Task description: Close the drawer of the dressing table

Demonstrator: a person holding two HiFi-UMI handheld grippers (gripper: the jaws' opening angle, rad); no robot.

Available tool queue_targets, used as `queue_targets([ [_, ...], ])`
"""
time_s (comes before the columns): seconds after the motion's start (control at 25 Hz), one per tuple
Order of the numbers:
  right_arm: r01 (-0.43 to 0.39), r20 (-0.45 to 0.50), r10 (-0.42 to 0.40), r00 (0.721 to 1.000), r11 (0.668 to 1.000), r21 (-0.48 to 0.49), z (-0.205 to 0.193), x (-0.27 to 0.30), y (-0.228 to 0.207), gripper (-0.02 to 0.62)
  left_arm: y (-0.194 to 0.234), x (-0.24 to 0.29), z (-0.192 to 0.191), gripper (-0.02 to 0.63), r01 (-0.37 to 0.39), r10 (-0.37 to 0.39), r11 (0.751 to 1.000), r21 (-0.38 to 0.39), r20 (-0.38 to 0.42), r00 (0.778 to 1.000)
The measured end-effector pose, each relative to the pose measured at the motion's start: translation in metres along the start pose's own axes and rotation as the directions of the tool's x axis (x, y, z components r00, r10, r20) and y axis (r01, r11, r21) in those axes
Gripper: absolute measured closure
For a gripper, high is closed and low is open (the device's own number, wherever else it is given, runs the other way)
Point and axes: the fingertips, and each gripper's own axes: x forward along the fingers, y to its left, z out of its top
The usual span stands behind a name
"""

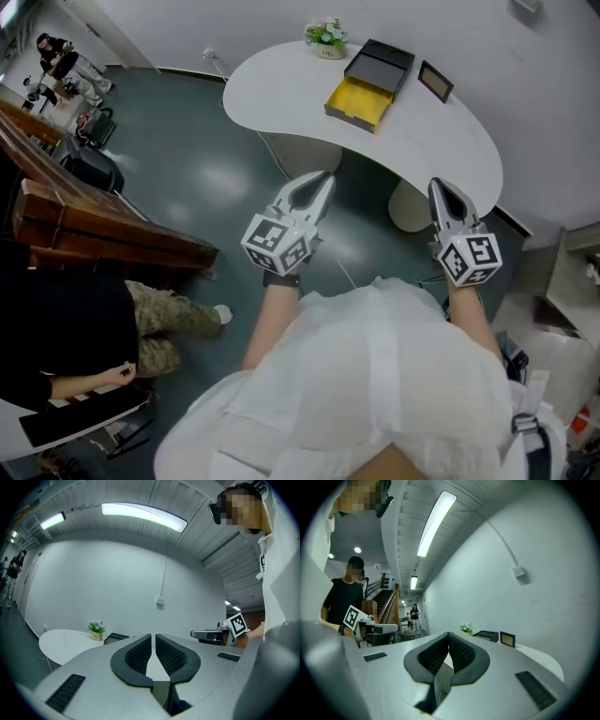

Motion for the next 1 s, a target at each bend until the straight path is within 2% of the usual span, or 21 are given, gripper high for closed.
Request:
queue_targets([
  [0.32,-0.011,-0.021,0.011,1.000,1.000,-0.008,0.008,0.016,-0.053,0.584,-0.007,0.064,0.000,0.568,0.021,-0.021,1.000,-0.001,-0.027,0.999],
  [1.0,-0.052,-0.039,0.052,0.998,0.999,0.013,0.006,0.014,-0.094,0.584,-0.031,0.104,-0.001,0.568,0.008,-0.006,1.000,0.026,-0.046,0.999],
])
